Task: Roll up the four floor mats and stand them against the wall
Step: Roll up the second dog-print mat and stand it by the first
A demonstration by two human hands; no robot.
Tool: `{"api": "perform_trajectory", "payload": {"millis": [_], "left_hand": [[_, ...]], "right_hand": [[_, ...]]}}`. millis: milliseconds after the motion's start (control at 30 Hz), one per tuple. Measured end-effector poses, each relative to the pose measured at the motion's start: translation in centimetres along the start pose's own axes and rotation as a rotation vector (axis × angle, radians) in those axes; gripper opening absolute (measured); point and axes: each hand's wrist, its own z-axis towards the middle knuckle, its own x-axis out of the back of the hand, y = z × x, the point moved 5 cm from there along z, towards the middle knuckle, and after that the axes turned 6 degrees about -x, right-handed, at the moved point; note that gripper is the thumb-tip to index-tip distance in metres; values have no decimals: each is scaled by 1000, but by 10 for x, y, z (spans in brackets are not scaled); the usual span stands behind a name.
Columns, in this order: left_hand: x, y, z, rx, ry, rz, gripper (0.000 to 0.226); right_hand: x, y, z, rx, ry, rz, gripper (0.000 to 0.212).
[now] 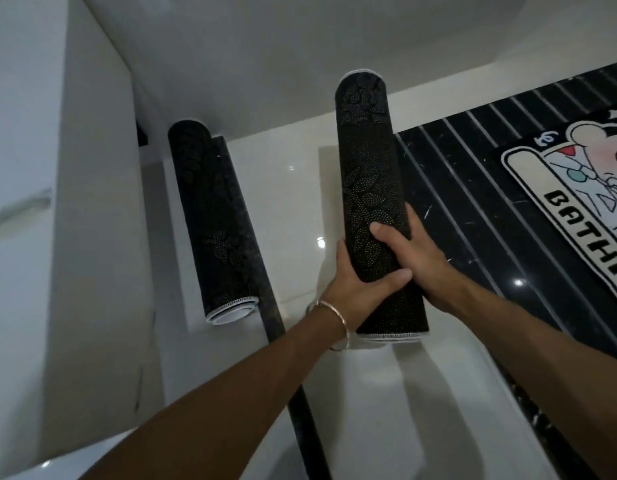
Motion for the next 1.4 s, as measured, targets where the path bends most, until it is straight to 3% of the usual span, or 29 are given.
{"api": "perform_trajectory", "payload": {"millis": [200, 300, 433, 567, 833, 1133, 1400], "left_hand": [[35, 9, 20, -10, 115, 4, 113], [55, 14, 27, -20, 219, 7, 102], [69, 6, 16, -19, 326, -31, 71], [77, -14, 7, 93, 402, 114, 75], [106, -24, 4, 125, 413, 371, 85], [117, -26, 9, 178, 425, 552, 71], [119, -29, 14, 207, 413, 643, 68]], "right_hand": [[-23, -15, 29, -24, -101, 17, 42], [-43, -25, 55, -31, -133, 18, 40], [-70, -15, 68, -31, -163, -30, 39], [-85, 9, 78, -42, -148, -38, 40], [-123, 34, 103, -59, -221, 17, 43], [-145, 40, 127, -17, -250, 43, 38], [-153, 51, 133, 13, -159, -44, 41]]}}
